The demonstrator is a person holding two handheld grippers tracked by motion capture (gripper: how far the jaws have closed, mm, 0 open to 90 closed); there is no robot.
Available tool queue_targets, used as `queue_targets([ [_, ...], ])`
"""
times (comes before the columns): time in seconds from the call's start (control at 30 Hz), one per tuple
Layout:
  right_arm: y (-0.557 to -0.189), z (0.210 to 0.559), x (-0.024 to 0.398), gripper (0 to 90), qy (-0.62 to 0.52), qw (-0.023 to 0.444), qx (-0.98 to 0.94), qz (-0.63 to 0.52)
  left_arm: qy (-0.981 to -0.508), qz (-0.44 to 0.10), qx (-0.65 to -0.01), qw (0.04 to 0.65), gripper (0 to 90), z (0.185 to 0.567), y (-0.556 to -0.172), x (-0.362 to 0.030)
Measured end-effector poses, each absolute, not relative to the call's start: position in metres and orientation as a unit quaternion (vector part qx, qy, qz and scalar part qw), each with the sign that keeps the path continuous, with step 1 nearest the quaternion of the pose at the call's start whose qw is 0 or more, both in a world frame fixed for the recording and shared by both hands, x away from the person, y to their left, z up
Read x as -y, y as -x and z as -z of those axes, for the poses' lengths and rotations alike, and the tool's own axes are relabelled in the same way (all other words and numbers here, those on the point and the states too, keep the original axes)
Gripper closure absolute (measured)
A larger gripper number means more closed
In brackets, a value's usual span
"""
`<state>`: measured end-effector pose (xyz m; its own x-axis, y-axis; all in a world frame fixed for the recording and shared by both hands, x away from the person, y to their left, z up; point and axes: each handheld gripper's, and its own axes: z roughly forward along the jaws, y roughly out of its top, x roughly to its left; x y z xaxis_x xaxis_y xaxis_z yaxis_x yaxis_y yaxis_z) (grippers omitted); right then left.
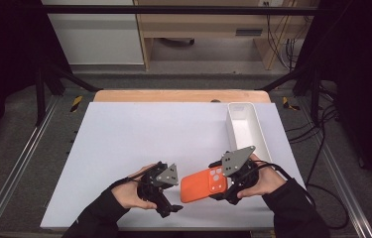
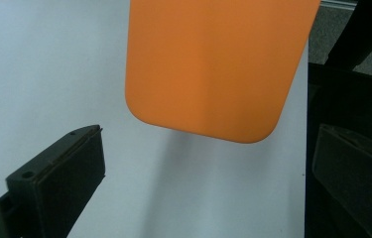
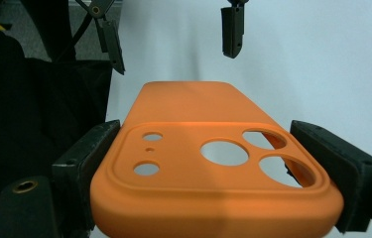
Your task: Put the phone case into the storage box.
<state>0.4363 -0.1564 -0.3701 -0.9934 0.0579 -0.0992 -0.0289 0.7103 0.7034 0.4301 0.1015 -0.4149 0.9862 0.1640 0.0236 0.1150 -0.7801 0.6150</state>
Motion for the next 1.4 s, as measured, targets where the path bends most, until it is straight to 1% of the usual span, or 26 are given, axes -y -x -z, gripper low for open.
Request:
queue_targets([
  [0.63,-0.44,0.363,0.144,15.8,-0.001,0.05,-0.937,-0.345,-0.955,-0.036,-0.044,0.29,0.0,0.413,-0.434,-0.085],
  [0.83,-0.44,0.36,0.137,15.9,0.005,0.05,-0.943,-0.329,-0.96,-0.037,-0.044,0.274,0.0,0.414,-0.436,-0.08],
  [1.4,-0.442,0.358,0.121,15.9,0.014,0.044,-0.952,-0.303,-0.963,-0.034,-0.042,0.264,0.0,0.416,-0.438,-0.068],
])
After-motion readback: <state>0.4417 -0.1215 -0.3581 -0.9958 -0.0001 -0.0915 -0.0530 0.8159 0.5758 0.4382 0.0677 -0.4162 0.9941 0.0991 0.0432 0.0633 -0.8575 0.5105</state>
